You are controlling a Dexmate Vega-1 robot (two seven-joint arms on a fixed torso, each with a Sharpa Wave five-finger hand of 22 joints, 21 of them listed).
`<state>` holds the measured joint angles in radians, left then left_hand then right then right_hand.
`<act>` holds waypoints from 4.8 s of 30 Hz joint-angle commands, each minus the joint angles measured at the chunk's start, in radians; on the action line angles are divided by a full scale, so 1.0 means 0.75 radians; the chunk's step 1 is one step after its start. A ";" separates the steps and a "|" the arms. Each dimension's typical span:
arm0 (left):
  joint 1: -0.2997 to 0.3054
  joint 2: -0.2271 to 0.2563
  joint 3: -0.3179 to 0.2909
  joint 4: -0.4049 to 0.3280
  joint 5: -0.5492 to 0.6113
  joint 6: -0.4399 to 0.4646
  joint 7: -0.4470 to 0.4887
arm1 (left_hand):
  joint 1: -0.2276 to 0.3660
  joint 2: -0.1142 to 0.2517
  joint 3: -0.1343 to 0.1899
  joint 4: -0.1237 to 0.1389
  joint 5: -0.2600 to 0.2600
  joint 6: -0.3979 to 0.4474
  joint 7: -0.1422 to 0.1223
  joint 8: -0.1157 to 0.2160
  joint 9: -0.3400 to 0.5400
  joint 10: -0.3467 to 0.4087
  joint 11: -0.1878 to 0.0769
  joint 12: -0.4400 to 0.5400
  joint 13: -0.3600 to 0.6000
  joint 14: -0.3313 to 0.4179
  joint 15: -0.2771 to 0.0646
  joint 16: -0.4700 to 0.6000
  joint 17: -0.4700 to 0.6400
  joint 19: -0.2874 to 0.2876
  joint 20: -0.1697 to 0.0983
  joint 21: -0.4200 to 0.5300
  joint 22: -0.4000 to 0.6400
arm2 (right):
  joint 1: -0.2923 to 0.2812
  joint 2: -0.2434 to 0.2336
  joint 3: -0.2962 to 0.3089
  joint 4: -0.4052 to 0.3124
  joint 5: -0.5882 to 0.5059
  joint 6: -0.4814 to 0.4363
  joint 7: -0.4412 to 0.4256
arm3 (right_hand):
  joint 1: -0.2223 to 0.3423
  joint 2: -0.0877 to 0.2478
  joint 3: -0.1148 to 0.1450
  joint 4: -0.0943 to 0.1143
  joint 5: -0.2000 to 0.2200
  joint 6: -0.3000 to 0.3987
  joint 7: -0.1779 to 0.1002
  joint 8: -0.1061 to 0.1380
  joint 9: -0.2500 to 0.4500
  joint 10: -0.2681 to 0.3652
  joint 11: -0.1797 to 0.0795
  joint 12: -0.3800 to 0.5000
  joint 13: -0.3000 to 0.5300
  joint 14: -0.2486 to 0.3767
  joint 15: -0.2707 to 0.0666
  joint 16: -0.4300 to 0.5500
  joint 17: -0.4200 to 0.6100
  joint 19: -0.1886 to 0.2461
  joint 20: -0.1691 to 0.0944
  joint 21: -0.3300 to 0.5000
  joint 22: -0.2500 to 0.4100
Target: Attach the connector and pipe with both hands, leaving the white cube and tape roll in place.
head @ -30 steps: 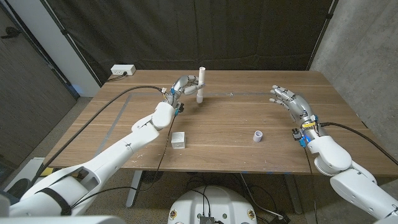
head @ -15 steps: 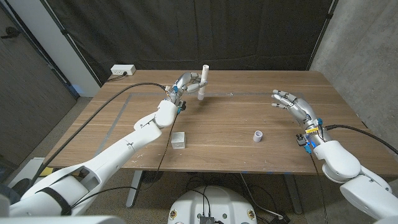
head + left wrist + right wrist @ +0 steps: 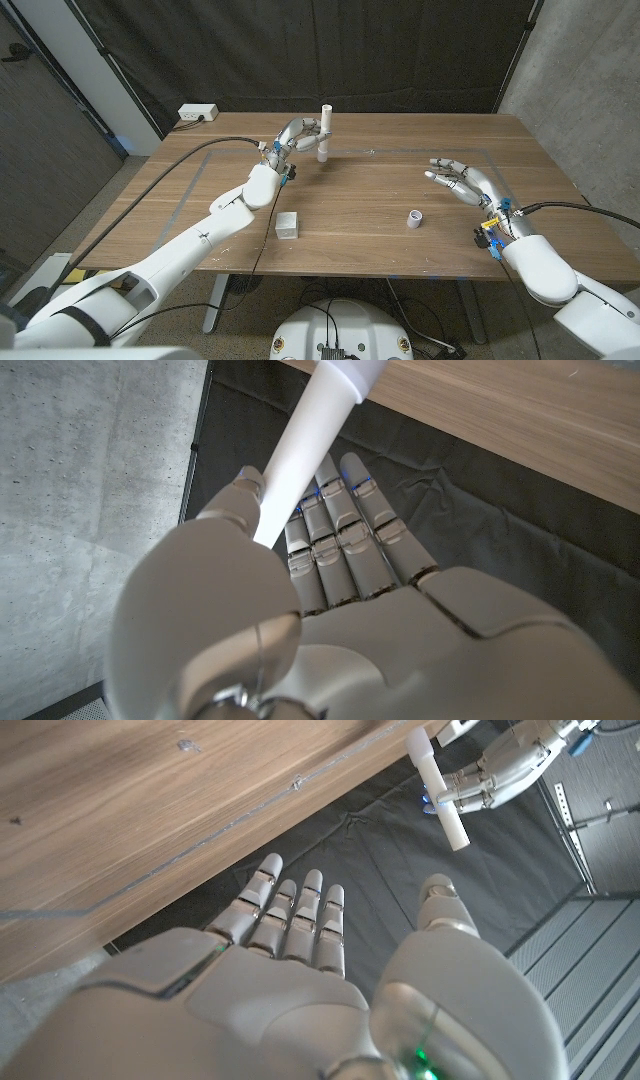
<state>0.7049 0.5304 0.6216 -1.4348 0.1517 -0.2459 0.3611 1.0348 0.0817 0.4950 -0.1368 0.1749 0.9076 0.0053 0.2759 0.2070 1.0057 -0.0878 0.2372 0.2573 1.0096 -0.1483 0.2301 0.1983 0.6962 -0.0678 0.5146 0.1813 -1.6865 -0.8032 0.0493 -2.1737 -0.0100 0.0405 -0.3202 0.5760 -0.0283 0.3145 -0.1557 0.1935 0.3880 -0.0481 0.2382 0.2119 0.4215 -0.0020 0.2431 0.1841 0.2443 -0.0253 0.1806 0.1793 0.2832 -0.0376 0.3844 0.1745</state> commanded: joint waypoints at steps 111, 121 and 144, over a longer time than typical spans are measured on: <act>-0.062 -0.065 0.021 0.223 -0.131 -0.241 -0.236 | 0.059 0.056 0.073 0.032 -0.006 0.087 0.022 -0.004 0.007 0.030 -0.020 -0.021 0.024 -0.001 -0.020 -0.017 0.001 -0.035 -0.015 0.014 0.005 | 0.521 -0.331 -0.840 -0.192 -0.704 -1.163 0.175 | 0.325 0.000 0.075 0.011 0.031 0.397 -0.006 0.068 0.002 0.479 -0.061 0.105 0.005 0.699 -0.215 0.143 0.033 0.618 -0.208 0.117 0.027; -0.056 -0.058 0.016 0.209 -0.136 -0.229 -0.229 | 0.058 0.056 0.075 0.032 -0.006 0.086 0.021 -0.005 0.007 0.029 -0.018 -0.023 0.025 -0.003 -0.022 -0.018 0.000 -0.036 -0.013 0.015 0.005 | 0.538 -0.337 -0.870 -0.168 -0.719 -1.134 0.134 | 0.467 0.041 0.114 -0.018 0.023 0.546 -0.085 0.111 0.015 0.648 -0.137 0.122 0.004 0.866 -0.273 0.175 0.041 0.727 -0.233 0.166 0.039; -0.053 0.019 0.041 0.124 0.002 -0.205 -0.211 | 0.057 0.055 0.082 0.031 -0.006 0.089 0.026 -0.007 0.009 0.043 -0.023 -0.022 0.029 0.015 -0.022 -0.012 0.001 -0.028 -0.013 0.022 0.005 | 0.508 -0.358 -0.686 -0.241 -0.589 -1.044 0.052 | 0.508 0.192 0.131 0.048 -0.016 0.635 -0.096 0.119 0.014 0.723 -0.149 0.093 0.004 0.968 -0.270 0.175 0.048 0.774 -0.236 0.219 0.056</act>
<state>0.6673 0.5170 0.6420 -1.3158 0.1063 -0.3943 0.2036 1.0387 0.0777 0.5044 -0.1462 0.1659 0.9239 0.0037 0.2630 0.2119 1.0126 -0.0875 0.2151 0.2769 1.0061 -0.1513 0.2157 0.1973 0.6748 -0.0605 0.5223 0.1839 -1.2843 -1.0687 -0.5604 -2.3378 -0.5402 -0.8154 -0.2331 0.9255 0.0543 0.3866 -0.1497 0.1855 0.8260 -0.0891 0.3223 0.2175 0.9547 -0.1131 0.3165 0.1867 0.9571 -0.1388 0.3115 0.2118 0.8589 -0.1091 0.5425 0.2119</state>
